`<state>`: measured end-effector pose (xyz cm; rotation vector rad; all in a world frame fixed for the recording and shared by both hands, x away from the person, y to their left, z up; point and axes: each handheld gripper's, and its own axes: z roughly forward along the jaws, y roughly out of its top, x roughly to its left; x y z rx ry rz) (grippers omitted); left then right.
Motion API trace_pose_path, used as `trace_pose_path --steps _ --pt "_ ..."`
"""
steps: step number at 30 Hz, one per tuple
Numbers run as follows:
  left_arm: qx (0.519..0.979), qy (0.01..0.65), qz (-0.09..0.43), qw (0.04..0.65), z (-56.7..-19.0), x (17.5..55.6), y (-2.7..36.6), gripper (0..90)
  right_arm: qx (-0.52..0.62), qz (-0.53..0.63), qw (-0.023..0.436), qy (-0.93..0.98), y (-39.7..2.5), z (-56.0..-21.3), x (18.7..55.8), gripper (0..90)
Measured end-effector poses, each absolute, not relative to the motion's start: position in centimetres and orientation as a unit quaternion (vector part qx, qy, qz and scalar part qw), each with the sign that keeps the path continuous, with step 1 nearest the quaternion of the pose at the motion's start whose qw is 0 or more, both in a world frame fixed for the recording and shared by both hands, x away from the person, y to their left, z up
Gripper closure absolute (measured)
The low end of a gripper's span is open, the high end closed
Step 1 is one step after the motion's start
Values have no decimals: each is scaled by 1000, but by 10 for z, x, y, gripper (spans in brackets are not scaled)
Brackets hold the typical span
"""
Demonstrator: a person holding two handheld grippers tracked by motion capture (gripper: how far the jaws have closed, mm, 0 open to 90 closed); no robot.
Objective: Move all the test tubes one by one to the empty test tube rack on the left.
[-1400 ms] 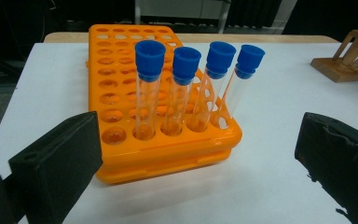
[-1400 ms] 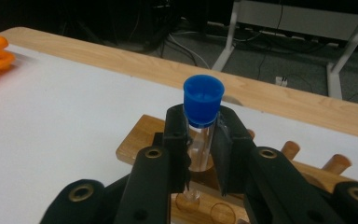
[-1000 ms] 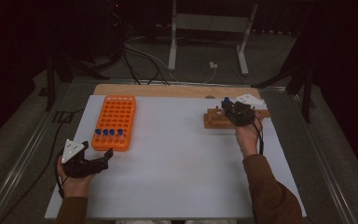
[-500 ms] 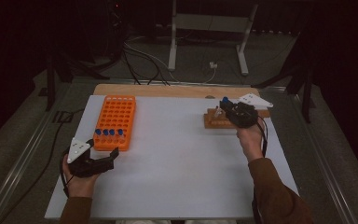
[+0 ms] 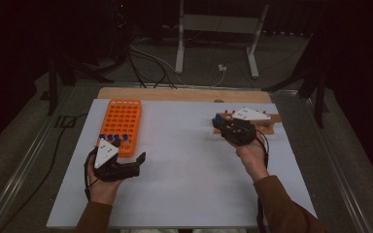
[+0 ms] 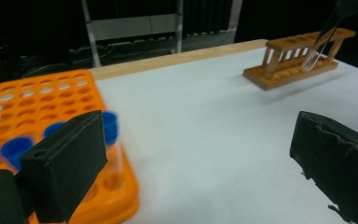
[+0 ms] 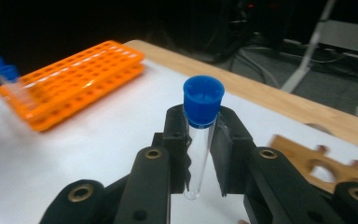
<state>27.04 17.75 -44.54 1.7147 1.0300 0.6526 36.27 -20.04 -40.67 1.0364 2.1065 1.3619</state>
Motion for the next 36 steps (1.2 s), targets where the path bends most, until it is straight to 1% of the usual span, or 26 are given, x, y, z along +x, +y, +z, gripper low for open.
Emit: trace_pose_path --steps 12,18,25,26,28,32,34,36 --pt "735 391 253 493 -441 285 136 71 335 508 157 778 -162 -409 341 767" --pt "751 370 238 493 -440 288 117 157 322 514 131 784 -147 -411 335 766" --pt "763 356 230 488 -443 290 99 171 304 518 109 792 -131 -412 328 767" --pt "764 353 234 486 -443 290 97 187 301 518 108 794 -129 -412 327 766" --pt "765 347 237 488 -444 289 94 261 296 517 105 796 -125 -412 325 766" --pt "770 333 230 494 -445 289 91 472 287 515 101 801 -118 -412 323 766" --pt "772 327 223 497 -446 289 90 550 283 515 99 803 -115 -412 322 766" --pt "775 321 219 498 -446 289 89 605 280 515 99 804 -113 -411 321 766"
